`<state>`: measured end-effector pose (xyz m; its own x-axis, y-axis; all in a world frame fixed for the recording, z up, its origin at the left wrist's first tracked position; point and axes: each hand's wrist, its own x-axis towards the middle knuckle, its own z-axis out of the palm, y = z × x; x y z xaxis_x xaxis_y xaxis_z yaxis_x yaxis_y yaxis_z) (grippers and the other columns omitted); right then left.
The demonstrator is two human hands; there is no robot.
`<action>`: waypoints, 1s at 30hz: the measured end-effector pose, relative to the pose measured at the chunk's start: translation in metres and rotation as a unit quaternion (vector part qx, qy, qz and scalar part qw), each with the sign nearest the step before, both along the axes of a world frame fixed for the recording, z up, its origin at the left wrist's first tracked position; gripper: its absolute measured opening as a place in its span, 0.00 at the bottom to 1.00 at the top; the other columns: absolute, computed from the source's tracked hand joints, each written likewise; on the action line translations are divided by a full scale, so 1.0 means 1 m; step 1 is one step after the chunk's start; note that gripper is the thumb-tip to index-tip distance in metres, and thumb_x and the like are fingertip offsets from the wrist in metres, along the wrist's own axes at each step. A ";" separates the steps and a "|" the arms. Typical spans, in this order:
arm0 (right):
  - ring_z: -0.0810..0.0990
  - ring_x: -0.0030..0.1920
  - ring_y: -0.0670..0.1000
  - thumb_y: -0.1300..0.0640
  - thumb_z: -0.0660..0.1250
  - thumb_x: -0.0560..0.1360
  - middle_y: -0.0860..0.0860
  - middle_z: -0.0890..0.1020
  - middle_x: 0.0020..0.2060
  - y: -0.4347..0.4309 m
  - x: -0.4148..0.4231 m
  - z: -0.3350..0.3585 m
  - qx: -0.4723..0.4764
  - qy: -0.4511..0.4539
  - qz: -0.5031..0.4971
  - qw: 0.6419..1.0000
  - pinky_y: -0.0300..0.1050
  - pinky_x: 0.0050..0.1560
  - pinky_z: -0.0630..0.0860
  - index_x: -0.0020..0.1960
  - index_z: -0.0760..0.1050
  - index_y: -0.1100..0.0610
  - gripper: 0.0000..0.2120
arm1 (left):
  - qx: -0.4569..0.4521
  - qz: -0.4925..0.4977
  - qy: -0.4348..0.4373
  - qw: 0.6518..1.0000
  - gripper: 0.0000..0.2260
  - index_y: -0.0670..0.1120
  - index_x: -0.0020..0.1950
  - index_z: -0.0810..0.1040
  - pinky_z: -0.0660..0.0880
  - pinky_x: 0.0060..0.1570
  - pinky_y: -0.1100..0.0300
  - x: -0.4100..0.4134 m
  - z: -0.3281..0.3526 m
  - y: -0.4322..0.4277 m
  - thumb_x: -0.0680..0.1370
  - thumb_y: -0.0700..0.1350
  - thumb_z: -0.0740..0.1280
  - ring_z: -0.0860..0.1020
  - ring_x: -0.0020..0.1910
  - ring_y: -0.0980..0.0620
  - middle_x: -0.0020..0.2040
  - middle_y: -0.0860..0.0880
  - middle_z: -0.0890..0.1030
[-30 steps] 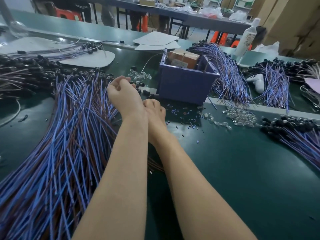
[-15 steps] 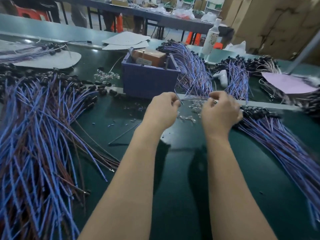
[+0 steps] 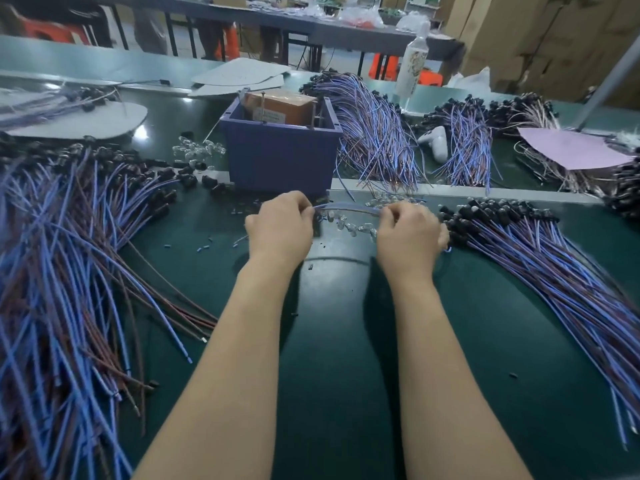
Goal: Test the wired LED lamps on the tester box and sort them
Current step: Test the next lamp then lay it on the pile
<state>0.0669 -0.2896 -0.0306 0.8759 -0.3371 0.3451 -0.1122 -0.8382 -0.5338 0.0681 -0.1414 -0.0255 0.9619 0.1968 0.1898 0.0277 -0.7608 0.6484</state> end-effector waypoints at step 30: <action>0.77 0.49 0.55 0.60 0.59 0.79 0.56 0.82 0.48 0.017 0.000 -0.006 0.171 -0.083 0.049 0.981 0.40 0.46 0.65 0.53 0.79 0.61 0.11 | -0.145 0.154 -0.074 0.975 0.17 0.46 0.64 0.75 0.66 0.67 0.49 -0.006 -0.008 0.027 0.77 0.37 0.58 0.74 0.62 0.46 0.60 0.47 0.79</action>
<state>0.0668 -0.2725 -0.0364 0.8511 -0.3749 0.3674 0.0721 -0.6097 -0.7893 0.0619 -0.1140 -0.0338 0.8148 0.5379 0.2163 0.1151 -0.5157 0.8490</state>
